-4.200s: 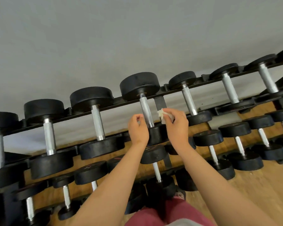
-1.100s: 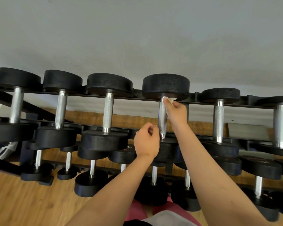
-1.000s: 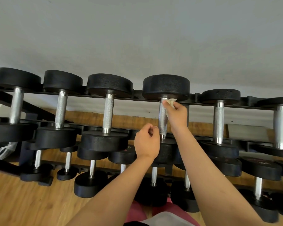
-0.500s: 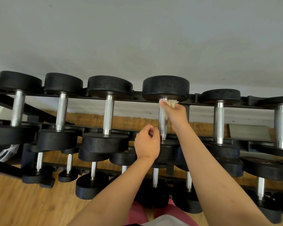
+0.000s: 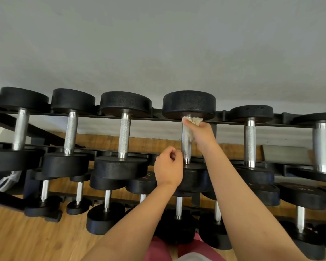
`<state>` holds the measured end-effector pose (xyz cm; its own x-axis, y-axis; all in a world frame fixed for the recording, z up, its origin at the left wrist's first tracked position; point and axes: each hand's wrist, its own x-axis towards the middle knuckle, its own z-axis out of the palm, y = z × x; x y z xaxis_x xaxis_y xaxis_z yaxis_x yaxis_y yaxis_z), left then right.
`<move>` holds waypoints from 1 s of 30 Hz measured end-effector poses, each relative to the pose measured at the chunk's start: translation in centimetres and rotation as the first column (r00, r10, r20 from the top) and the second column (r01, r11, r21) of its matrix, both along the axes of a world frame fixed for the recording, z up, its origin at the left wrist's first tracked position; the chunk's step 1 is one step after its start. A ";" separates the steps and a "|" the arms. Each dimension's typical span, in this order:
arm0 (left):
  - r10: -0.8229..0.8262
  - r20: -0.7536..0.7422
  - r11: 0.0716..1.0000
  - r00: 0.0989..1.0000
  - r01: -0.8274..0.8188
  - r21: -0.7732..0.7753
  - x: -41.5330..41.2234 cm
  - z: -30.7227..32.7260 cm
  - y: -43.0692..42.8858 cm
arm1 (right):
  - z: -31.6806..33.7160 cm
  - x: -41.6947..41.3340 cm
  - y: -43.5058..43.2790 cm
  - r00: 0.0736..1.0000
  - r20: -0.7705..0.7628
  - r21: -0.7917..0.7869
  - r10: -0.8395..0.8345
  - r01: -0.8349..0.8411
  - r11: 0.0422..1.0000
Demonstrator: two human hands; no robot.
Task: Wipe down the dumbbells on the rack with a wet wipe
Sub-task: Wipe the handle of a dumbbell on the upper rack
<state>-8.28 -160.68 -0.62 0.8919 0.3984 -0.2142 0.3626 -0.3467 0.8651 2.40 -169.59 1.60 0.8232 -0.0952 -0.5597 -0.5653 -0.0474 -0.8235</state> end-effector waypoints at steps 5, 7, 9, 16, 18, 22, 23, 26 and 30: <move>0.003 0.021 1.000 1.000 -0.003 -0.005 -0.1 0.0 0.1 | -0.9 -0.7 0.0 0.951 0.147 -0.012 -0.274 0.278 0.960; 0.003 0.026 1.000 1.000 -0.002 -0.013 -0.1 0.0 0.0 | -1.2 -1.3 0.0 0.924 0.241 -0.064 -0.296 0.320 0.945; 0.004 0.029 1.000 1.000 -0.004 -0.016 -0.1 0.1 0.0 | -1.5 -1.7 0.3 0.929 0.302 -0.140 -0.215 0.267 0.954; 0.001 0.035 1.000 0.999 0.000 -0.013 0.0 0.0 0.1 | -2.5 -2.0 0.6 0.921 0.363 -0.205 -0.139 0.225 0.953; 0.003 0.032 1.000 0.999 -0.002 -0.017 -0.1 -0.1 0.1 | -2.7 -1.6 0.7 0.928 0.328 -0.209 -0.177 0.254 0.944; 0.000 0.027 1.000 1.000 0.001 -0.016 -0.1 0.0 0.1 | -1.5 -1.2 1.1 0.932 0.292 -0.130 -0.214 0.260 0.957; -0.002 0.026 1.000 1.000 0.003 -0.016 -0.1 0.0 0.1 | -1.4 -1.3 1.1 0.935 0.273 -0.090 -0.228 0.261 0.961; -0.005 0.022 1.000 1.000 0.006 -0.026 0.0 0.0 0.1 | -1.5 -1.6 0.5 0.944 0.226 0.027 -0.241 0.241 0.970; -0.003 0.013 1.000 1.000 0.003 -0.017 0.0 -0.1 0.1 | -1.3 -1.4 0.0 0.955 0.229 0.040 -0.191 0.187 0.982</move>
<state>-8.30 -160.55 -0.69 0.8957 0.3923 -0.2095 0.3504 -0.3324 0.8756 0.98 -169.57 0.30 0.8980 -0.2535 -0.3596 -0.3572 0.0573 -0.9323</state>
